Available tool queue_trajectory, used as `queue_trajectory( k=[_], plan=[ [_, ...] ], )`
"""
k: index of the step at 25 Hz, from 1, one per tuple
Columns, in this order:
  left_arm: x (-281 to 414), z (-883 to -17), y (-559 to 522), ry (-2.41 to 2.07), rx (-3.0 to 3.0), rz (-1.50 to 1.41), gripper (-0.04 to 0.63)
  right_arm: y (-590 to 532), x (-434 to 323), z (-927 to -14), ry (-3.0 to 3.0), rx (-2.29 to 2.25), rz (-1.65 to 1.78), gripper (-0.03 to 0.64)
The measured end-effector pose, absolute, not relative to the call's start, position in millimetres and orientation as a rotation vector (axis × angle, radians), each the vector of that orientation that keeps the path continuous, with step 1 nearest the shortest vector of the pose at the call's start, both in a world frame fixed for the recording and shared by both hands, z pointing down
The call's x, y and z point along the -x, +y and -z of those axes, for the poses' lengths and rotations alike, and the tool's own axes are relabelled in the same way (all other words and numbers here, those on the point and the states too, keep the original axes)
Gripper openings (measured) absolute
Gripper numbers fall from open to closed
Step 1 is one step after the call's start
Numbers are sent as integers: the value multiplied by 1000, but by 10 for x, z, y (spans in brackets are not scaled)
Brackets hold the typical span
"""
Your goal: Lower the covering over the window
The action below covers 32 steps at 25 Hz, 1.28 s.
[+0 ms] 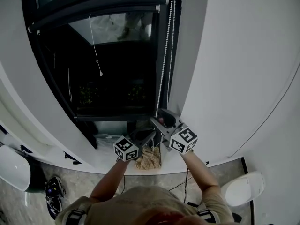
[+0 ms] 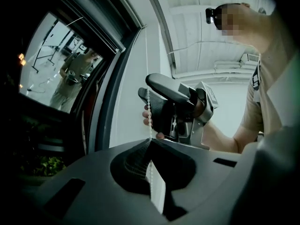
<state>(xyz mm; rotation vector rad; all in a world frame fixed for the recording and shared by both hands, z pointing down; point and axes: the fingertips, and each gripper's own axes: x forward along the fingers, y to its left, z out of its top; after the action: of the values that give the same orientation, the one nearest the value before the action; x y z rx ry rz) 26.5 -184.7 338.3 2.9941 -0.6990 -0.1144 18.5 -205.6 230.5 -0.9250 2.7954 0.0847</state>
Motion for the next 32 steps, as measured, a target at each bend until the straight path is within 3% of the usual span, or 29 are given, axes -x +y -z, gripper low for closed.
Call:
queue_trajectory(
  k=[11, 15, 17, 32],
  plan=[
    [14, -3498, -2041, -907, -2964, 156, 23, -2025, -312, -2663, 2839, 1051, -131, 184],
    [228, -3727, -2002, -948, -2867, 259, 102, -1990, -458, -2983, 2825, 1151, -182, 184],
    [256, -3796, -2017, -974, -2854, 264, 109, -1985, -534, -3168, 2832, 1167, -185, 184],
    [4, -5132, -1508, -930, -2782, 0, 107, -1534, -947, -5080, 2986, 1275, -79, 183]
  ],
)
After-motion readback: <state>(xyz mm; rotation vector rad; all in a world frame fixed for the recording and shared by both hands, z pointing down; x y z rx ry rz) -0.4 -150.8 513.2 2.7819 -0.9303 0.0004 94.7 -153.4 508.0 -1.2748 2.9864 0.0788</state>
